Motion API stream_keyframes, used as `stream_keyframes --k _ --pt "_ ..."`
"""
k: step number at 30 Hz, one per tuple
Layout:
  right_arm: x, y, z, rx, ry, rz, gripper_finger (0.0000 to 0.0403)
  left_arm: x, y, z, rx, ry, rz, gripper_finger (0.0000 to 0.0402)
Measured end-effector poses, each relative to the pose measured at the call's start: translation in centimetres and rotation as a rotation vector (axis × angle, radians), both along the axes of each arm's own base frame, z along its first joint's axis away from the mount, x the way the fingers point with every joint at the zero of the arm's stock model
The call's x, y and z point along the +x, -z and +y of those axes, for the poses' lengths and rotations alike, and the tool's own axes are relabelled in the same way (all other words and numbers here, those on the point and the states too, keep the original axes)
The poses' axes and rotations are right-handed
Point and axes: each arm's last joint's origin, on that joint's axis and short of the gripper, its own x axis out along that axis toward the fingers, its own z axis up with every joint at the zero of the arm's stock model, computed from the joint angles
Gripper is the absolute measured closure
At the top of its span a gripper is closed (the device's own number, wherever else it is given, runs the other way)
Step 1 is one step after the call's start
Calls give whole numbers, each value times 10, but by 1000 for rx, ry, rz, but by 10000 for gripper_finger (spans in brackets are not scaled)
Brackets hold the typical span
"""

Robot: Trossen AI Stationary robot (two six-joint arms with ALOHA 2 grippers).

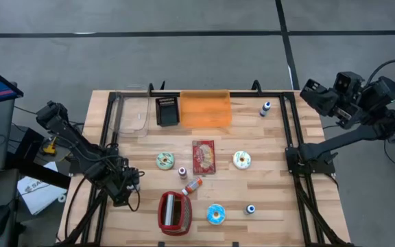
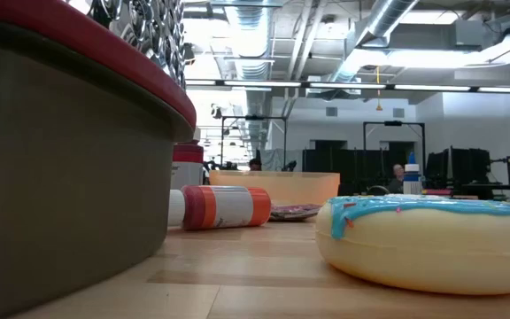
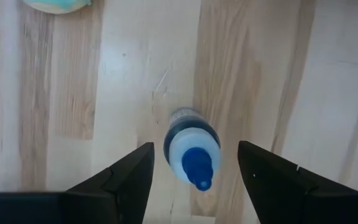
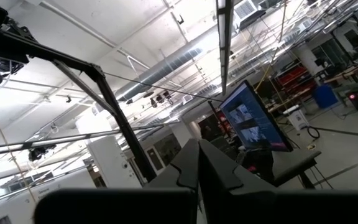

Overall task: Pick & Place Food Item
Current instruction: Put the bottom left blue food coloring bottle into the transparent bin

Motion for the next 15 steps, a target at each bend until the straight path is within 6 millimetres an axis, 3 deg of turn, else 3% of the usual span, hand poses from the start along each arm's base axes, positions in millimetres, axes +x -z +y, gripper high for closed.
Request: stream_keyframes --k 15 --pt "0 0 0 0 0 0 403 0 4 0 -13 -25 -5 208"
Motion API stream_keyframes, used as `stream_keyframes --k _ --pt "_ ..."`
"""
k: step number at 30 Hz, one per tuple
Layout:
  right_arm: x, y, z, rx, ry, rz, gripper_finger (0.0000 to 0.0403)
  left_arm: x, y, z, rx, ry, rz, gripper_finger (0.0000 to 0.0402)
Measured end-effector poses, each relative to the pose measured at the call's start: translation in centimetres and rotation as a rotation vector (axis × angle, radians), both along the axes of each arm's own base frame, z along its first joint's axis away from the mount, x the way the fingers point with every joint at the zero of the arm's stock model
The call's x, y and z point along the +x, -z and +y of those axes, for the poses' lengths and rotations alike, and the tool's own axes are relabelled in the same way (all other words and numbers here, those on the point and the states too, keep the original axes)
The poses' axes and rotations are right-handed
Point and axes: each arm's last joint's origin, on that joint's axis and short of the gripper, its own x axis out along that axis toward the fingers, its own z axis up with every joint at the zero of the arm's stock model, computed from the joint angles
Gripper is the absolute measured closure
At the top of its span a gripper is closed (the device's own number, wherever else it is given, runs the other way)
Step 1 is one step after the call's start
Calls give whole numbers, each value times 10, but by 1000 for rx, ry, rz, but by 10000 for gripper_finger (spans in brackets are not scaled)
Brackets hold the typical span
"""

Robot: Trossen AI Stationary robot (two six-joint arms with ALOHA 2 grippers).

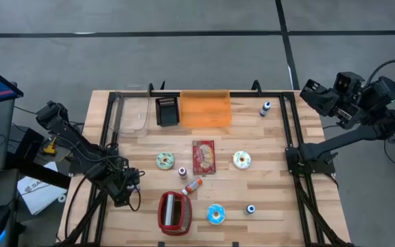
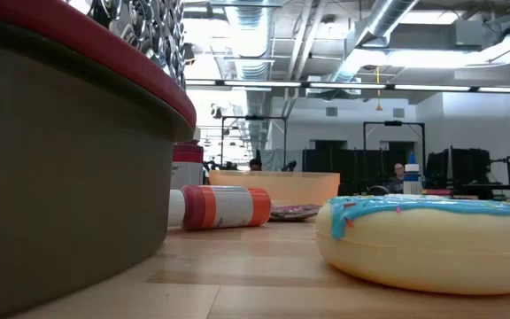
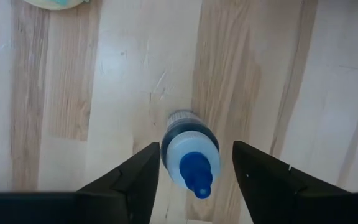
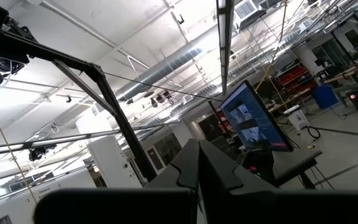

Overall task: Pick & Place Food Item
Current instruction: Put the bottom left blue food coloring bottle into the transparent bin

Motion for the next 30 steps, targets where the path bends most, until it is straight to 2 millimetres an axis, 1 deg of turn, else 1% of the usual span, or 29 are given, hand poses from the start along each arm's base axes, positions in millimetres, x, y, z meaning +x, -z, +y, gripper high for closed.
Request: stream_keyframes --k 5,11,16,20,22,24,30 --pt "0 0 0 -2 1 0 403 -2 0 2 12 -48 13 239" --pt "0 0 0 -3 1 0 403 -2 0 3 17 -103 6 294" --pt "0 0 0 -10 5 -3 403 -2 0 4 15 -158 -16 296" --pt "0 -1 0 -15 7 -7 403 -2 -8 11 22 -239 -94 296" --pt "0 -1 0 -16 8 -8 403 -3 -18 21 40 -298 -125 296" --pt "0 -1 0 -21 11 -12 403 -4 -34 33 68 -349 -172 296" --pt "-1 -3 0 -43 24 -33 403 -14 -96 80 198 -468 -411 296"
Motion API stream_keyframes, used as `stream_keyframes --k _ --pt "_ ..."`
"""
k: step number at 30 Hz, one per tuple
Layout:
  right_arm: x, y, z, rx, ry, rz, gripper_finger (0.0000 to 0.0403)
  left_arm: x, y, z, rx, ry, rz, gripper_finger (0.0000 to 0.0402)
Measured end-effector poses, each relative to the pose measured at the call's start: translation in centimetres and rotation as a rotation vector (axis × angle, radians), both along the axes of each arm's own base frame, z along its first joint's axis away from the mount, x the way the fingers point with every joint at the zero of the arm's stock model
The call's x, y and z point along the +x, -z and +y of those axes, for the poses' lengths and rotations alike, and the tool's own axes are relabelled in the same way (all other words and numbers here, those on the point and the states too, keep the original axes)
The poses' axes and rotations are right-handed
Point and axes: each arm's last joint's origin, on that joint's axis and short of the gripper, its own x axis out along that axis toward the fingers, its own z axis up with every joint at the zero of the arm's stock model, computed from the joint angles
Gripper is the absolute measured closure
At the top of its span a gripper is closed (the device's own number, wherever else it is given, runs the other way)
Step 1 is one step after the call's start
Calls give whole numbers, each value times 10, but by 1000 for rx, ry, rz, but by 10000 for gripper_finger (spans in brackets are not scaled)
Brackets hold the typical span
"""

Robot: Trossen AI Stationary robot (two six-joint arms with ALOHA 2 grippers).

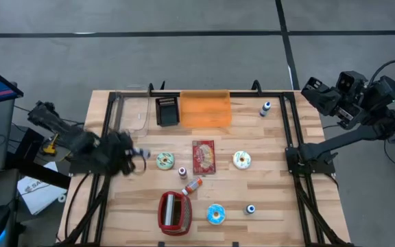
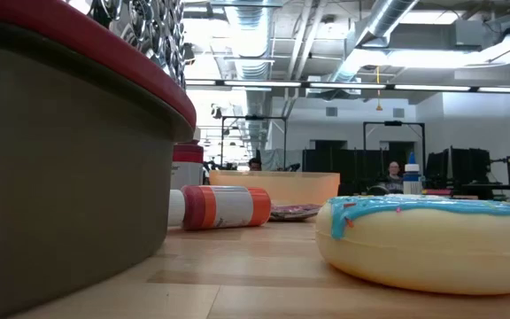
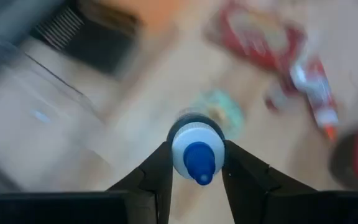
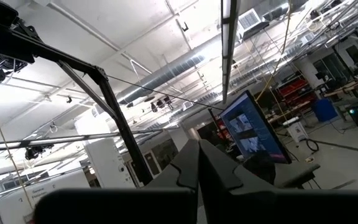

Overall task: Pick & Place Food Item
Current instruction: Put the bottom left blue food coloring bottle into the transparent bin

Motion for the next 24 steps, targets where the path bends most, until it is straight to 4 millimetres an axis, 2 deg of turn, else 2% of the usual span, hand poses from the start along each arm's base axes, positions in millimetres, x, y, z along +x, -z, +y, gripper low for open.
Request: stream_keyframes --k 2,7,13,19,24 --pt "0 0 0 -7 3 0 403 -6 -16 18 62 -40 -13 296" --pt "0 0 0 -22 11 -3 403 -16 -39 60 196 -165 100 296" --pt "0 0 0 -29 15 -3 403 2 -56 116 221 -248 189 296" --pt "0 0 0 -37 19 -3 403 22 -50 184 143 -262 267 296" --pt "0 0 0 -47 23 2 403 23 -31 229 77 -305 344 296"
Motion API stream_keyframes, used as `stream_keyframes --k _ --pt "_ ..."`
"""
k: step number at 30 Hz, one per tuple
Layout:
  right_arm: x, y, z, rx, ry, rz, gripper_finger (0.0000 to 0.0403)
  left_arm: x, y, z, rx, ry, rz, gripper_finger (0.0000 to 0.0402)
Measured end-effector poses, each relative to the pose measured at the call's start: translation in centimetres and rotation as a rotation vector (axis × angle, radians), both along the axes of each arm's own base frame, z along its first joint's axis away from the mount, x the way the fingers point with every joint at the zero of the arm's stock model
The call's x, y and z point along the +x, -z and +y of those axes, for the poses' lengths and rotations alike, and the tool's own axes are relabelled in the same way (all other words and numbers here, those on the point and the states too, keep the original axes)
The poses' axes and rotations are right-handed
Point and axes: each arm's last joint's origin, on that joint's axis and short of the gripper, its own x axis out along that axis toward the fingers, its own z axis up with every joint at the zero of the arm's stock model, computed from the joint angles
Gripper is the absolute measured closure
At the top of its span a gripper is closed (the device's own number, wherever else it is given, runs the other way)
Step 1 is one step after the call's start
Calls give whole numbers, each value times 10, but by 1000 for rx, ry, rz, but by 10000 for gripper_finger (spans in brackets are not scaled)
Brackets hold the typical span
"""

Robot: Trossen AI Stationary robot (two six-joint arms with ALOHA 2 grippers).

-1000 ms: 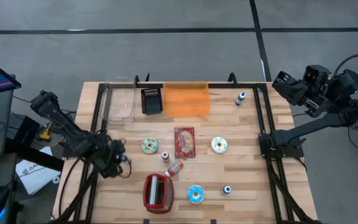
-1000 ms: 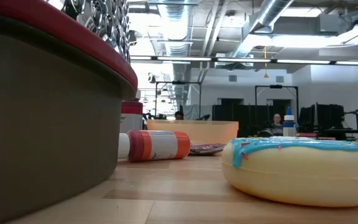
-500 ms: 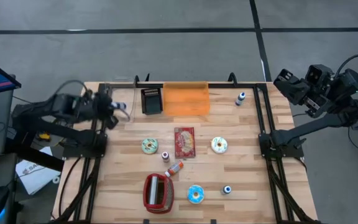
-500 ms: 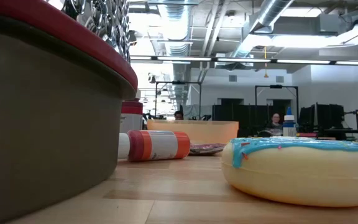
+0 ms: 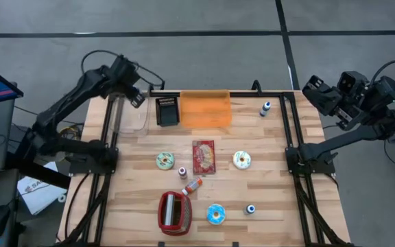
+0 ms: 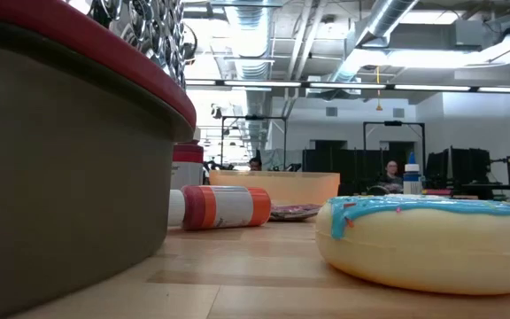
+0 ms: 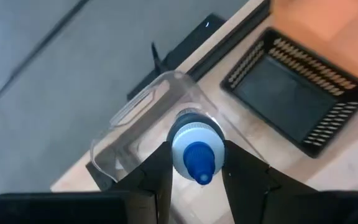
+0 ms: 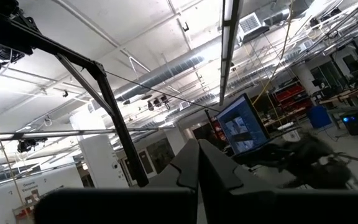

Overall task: Pick & Place Food Item
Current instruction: Put the bottom left blue food coloring bottle into the transparent bin

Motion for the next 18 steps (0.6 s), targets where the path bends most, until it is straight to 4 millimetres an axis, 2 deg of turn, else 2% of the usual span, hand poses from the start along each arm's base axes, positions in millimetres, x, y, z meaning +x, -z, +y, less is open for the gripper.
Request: stream_keyframes --k 8,12,18 --pt "6 2 1 -5 0 24 403 -12 28 44 -121 -150 12 296" --pt "7 3 1 -7 -1 35 403 -13 37 56 -158 -191 -21 296" --pt "11 5 2 -10 -2 59 403 -4 46 66 -161 -216 -50 296"
